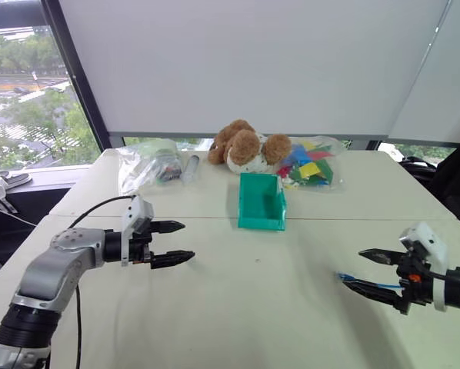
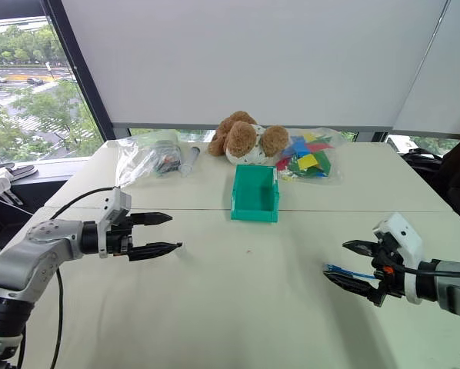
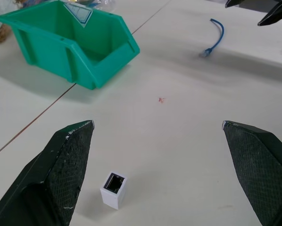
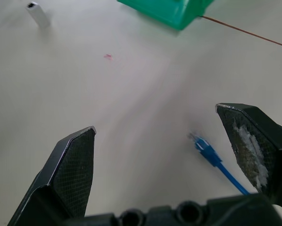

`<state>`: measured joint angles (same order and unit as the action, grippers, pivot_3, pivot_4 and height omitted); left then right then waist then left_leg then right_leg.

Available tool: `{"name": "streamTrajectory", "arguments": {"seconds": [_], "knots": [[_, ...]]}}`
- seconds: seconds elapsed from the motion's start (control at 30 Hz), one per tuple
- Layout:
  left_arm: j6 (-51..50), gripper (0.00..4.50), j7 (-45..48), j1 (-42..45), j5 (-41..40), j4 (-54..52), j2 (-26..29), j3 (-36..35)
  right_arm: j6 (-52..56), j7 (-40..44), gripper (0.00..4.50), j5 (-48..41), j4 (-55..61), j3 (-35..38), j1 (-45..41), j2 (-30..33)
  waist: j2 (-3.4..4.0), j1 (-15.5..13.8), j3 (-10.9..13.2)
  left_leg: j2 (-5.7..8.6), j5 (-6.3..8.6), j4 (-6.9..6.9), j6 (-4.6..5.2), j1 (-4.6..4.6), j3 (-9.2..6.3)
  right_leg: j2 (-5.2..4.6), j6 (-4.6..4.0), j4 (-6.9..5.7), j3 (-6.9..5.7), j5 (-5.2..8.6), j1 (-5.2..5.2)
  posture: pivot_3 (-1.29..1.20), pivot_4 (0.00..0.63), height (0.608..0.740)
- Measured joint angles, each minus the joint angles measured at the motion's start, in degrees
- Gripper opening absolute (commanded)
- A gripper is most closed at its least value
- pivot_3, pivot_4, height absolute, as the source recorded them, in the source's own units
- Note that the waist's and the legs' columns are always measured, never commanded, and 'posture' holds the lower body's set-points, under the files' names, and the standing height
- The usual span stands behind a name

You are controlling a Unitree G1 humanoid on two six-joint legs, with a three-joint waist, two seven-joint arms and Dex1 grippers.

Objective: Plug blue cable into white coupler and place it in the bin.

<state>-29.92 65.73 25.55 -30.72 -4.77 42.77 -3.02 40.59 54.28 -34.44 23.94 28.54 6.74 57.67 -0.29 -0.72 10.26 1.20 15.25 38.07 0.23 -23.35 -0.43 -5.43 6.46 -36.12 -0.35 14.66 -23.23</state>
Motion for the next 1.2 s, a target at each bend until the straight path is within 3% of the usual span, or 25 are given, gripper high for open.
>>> {"name": "streamTrajectory", "arguments": {"seconds": [0.27, 0.53, 0.73, 1.07, 1.2], "knots": [[-0.71, 4.5, -0.59, 0.03, -0.02, -0.05, -0.5, 0.0, -6.12, 3.57, 4.46, 5.67, -9.43, -3.69, -2.44, 2.3, 0.0, 0.04, 0.0, 0.0, 0.0, 0.01, 0.0, 0.01, 0.02, 0.01, 0.0, -0.01, 0.0, 0.0, 0.0, 0.0, 0.15, 0.74], [-0.81, 4.5, -0.97, 1.21, -0.03, -0.14, -1.66, 0.14, -19.42, 9.66, 4.46, 14.68, -27.18, -13.32, -10.7, 4.18, 0.01, 0.16, 0.0, 0.0, 0.0, 0.03, 0.0, 0.04, 0.07, 0.04, 0.03, -0.04, 0.01, -0.02, 0.01, 0.0, 0.15, 0.74], [-0.85, 4.5, -1.2, 1.24, -0.02, -0.51, -2.19, 0.28, -27.69, 13.81, 4.46, 18.97, -41.3, -19.88, -18.46, 3.0, 0.01, 0.31, 0.0, 0.0, -0.01, 0.03, -0.01, 0.06, 0.09, 0.04, 0.04, -0.07, 0.02, -0.02, 0.0, 0.0, 0.15, 0.74], [-0.85, 4.5, -1.87, 1.19, 0.01, -1.22, -2.21, 0.35, -37.83, 16.69, 4.46, 23.85, -54.12, -24.13, -22.63, 1.74, 0.02, 0.31, -0.01, 0.01, -0.01, 0.03, -0.02, 0.08, 0.1, 0.04, 0.05, -0.08, 0.03, -0.03, 0.03, 0.0, 0.15, 0.74], [-0.85, 4.5, -2.14, 1.19, 0.05, -1.26, -2.2, 0.35, -40.05, 17.44, 2.7, 24.22, -55.76, -24.86, -23.48, 1.18, -0.01, 0.35, -0.02, 0.01, -0.01, 0.08, -0.02, 0.17, 0.1, 0.04, 0.05, -0.07, 0.03, -0.03, 0.16, 0.0, 0.15, 0.74]]}}
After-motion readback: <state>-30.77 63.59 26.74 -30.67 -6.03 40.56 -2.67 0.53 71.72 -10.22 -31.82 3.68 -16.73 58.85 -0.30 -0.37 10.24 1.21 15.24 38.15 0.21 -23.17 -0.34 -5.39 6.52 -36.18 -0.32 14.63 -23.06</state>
